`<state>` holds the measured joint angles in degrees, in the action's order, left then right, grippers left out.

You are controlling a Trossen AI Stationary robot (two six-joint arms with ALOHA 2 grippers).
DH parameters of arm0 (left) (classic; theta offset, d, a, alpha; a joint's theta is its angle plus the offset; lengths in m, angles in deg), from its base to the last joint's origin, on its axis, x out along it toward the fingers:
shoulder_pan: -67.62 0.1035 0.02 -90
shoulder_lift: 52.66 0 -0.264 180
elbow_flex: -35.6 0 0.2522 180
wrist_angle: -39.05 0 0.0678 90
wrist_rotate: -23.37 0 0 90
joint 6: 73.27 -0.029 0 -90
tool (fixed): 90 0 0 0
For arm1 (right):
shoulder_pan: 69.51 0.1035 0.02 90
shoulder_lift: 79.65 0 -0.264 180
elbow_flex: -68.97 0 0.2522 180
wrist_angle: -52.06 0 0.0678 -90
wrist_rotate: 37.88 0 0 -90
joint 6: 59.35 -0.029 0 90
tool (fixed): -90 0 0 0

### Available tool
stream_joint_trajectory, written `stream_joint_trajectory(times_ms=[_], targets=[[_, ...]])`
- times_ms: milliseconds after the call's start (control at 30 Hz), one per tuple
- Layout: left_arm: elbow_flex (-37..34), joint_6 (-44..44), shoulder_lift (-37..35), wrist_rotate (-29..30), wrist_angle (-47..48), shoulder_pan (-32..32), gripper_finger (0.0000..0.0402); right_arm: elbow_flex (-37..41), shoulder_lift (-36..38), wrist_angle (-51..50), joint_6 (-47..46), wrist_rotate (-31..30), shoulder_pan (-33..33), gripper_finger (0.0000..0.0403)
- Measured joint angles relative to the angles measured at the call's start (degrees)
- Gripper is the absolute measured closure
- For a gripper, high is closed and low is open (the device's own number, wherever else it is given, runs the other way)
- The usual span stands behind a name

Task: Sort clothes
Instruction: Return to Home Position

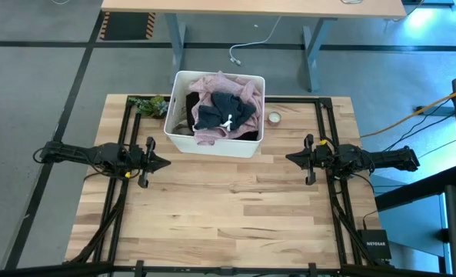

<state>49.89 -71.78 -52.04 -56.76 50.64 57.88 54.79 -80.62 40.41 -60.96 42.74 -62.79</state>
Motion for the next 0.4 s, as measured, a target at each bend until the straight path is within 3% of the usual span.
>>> stream_joint_trajectory(times_ms=[400], targets=[[0.0,0.0,0.0,0.0,0.0,0.0,0.04,0.0,0.0,0.0,0.0,0.0,0.0,0.0395]])
